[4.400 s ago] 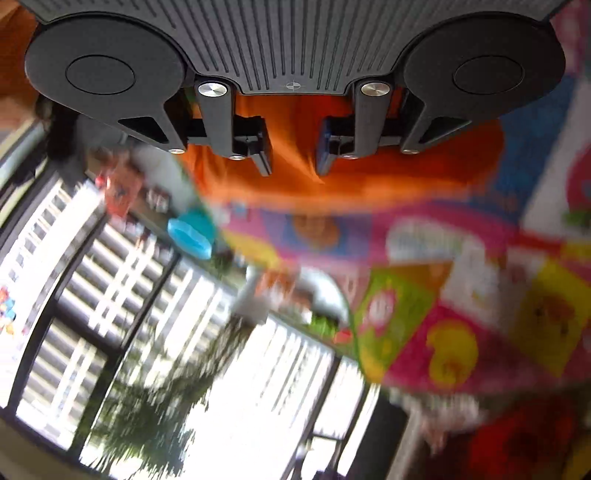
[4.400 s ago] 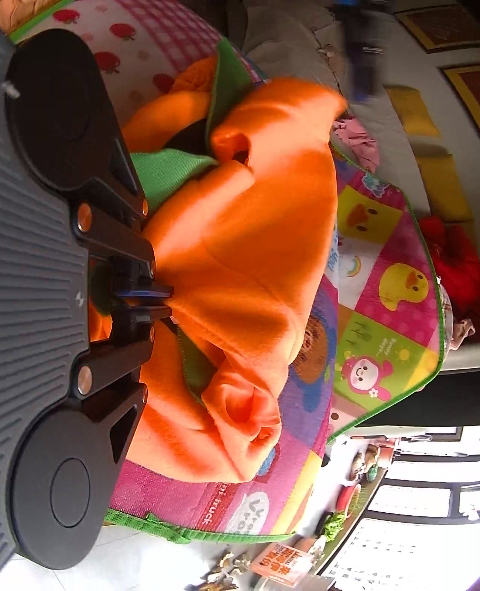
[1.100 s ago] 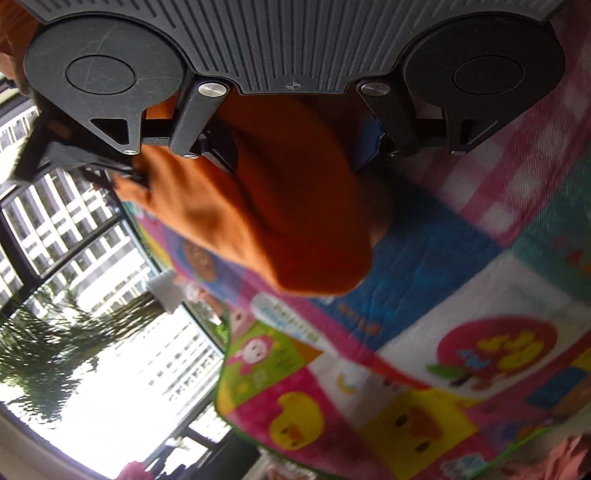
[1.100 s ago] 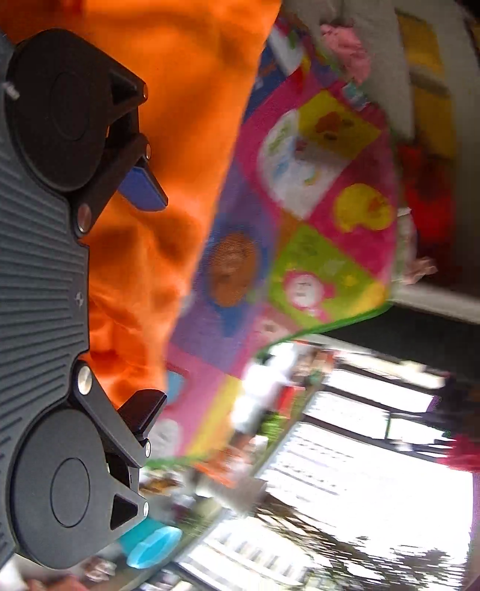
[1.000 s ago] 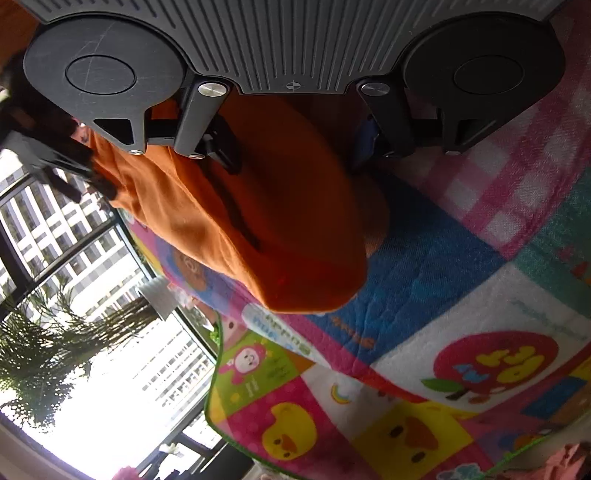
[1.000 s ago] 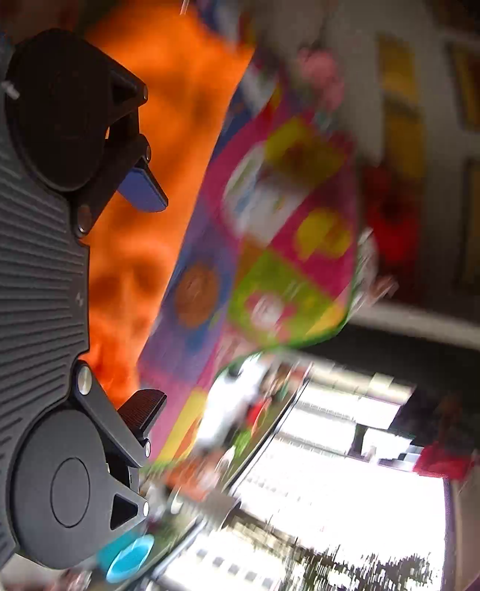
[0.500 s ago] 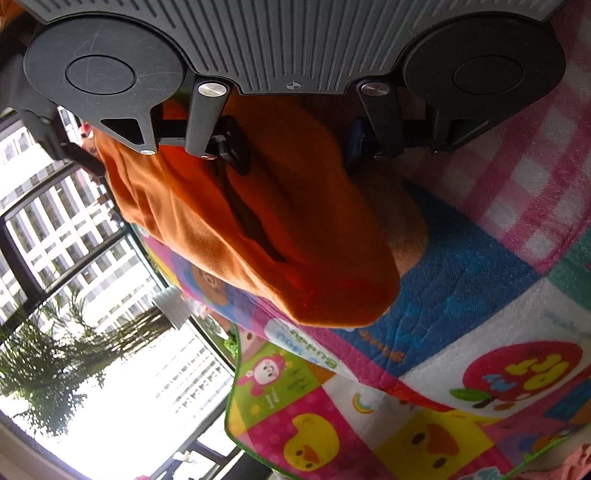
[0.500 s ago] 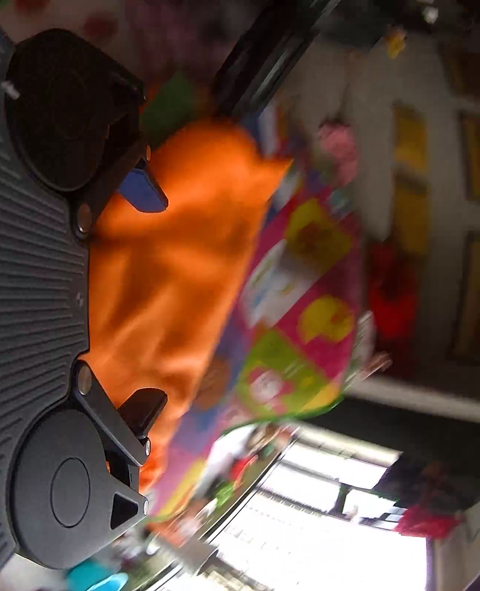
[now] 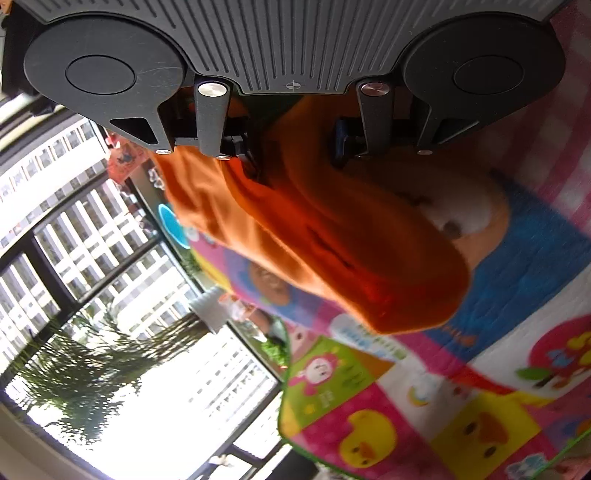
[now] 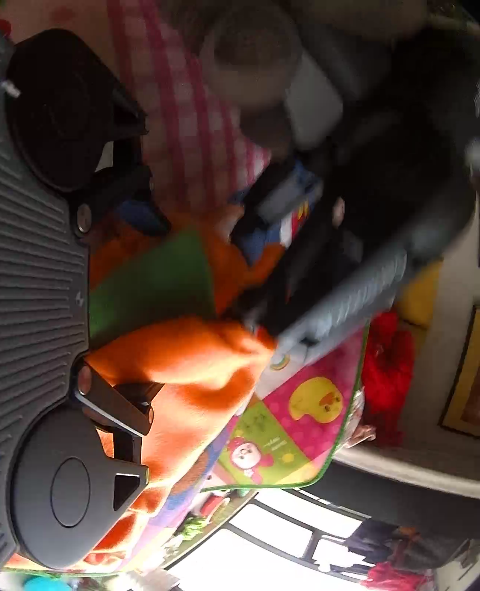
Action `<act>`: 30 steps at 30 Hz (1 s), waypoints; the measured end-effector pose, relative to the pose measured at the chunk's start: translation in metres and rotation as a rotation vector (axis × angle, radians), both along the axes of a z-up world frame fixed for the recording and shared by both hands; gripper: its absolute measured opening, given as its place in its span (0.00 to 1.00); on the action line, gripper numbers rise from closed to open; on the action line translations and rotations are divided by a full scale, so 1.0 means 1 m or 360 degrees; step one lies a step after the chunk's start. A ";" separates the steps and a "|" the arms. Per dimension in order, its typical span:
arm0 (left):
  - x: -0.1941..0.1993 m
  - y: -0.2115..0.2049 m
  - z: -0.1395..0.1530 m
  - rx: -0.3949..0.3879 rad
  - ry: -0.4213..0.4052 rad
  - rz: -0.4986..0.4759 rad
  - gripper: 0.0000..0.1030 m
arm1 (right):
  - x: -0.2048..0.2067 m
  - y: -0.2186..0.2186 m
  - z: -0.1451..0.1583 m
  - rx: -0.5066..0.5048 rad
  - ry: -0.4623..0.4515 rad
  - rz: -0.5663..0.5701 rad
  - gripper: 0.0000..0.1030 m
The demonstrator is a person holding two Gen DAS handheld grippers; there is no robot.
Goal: Fold clothes
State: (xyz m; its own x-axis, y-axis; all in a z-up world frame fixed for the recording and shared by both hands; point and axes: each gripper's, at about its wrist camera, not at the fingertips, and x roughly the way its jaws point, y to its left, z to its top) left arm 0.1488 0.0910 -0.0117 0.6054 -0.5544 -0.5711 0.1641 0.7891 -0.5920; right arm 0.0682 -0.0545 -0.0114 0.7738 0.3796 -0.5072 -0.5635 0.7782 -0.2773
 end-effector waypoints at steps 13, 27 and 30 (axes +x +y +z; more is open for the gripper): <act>-0.003 0.002 0.031 -0.0055 -0.0166 -0.0011 0.52 | 0.048 -0.065 0.012 0.0607 0.0383 -0.0290 0.30; 0.019 0.038 -0.008 -0.0257 0.0019 0.0170 0.82 | 0.028 -0.072 0.011 0.0376 0.0125 -0.0263 0.31; 0.039 0.035 -0.015 -0.0217 0.0007 0.0212 0.76 | 0.023 -0.048 0.013 0.0093 -0.0135 -0.0217 0.42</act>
